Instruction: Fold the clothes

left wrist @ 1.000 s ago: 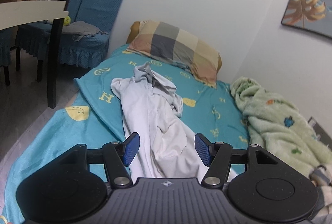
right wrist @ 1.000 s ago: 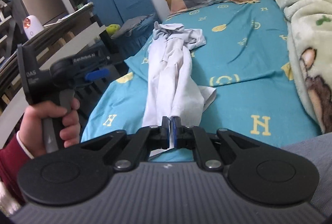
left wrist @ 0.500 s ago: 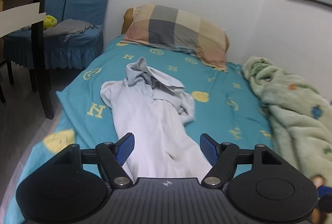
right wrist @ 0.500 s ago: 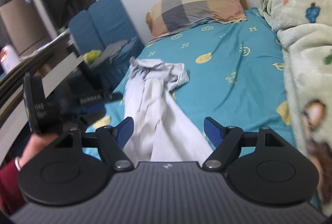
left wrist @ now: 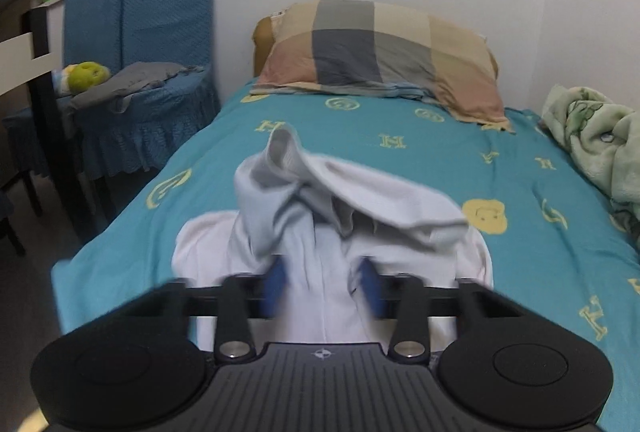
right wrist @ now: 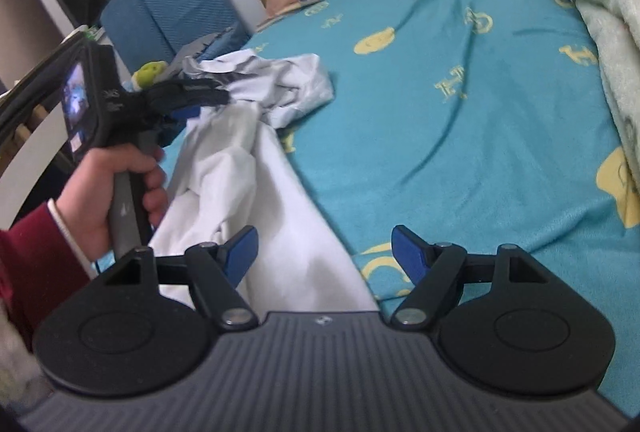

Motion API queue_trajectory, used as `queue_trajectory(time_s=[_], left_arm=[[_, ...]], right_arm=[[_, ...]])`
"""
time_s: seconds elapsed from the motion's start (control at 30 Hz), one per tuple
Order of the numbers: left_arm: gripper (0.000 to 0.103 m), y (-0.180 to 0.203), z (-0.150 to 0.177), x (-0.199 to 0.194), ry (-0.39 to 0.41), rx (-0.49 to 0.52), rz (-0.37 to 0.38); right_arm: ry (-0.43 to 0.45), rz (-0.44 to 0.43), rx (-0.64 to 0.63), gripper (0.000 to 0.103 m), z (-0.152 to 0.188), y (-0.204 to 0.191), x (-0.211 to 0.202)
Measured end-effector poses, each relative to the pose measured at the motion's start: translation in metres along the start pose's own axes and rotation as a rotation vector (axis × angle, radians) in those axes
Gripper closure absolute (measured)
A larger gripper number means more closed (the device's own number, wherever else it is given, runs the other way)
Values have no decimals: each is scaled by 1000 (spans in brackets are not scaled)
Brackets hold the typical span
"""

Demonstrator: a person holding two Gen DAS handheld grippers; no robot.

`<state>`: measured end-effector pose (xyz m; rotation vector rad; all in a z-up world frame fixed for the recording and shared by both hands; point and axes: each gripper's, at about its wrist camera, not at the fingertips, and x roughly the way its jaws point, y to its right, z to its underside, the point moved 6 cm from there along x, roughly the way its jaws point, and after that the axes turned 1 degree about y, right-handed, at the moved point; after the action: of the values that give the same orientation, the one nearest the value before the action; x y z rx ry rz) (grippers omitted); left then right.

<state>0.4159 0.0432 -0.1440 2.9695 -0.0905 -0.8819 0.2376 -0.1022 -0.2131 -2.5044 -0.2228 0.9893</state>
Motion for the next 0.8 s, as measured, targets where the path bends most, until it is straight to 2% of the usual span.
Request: queue_trajectory(time_s=[0.03, 0.07, 0.1, 0.2, 0.27, 0.43, 0.53, 0.63, 0.73, 0.8], left_arm=[[93, -6, -5, -5, 29, -43, 30], [97, -12, -10, -11, 58, -85, 60], [97, -18, -15, -18, 88, -122, 75], [98, -45, -26, -51, 161, -167, 52], [98, -65, -29, -71, 183, -167, 6], [98, -122, -12, -86, 107, -180, -192], [98, -149, 13, -80, 3, -169, -321], [98, -167, 38, -71, -111, -216, -331], [96, -170, 41, -84, -129, -280, -289], [95, -163, 35, -101, -117, -274, -261]], right_arm=[[-3, 1, 19, 28, 0, 3, 1], [-1, 1, 45, 28, 0, 6, 1], [4, -5, 70, 28, -1, 9, 1], [42, -22, 83, 28, -4, 7, -8], [60, -28, 73, 27, -5, 3, -14], [89, -29, 11, 27, -5, -8, -25], [112, -27, -31, 27, -5, -15, -30], [123, -34, -67, 27, -6, -20, -32], [128, -52, -95, 27, -5, -27, -33], [130, -60, -120, 27, -4, -32, -34]])
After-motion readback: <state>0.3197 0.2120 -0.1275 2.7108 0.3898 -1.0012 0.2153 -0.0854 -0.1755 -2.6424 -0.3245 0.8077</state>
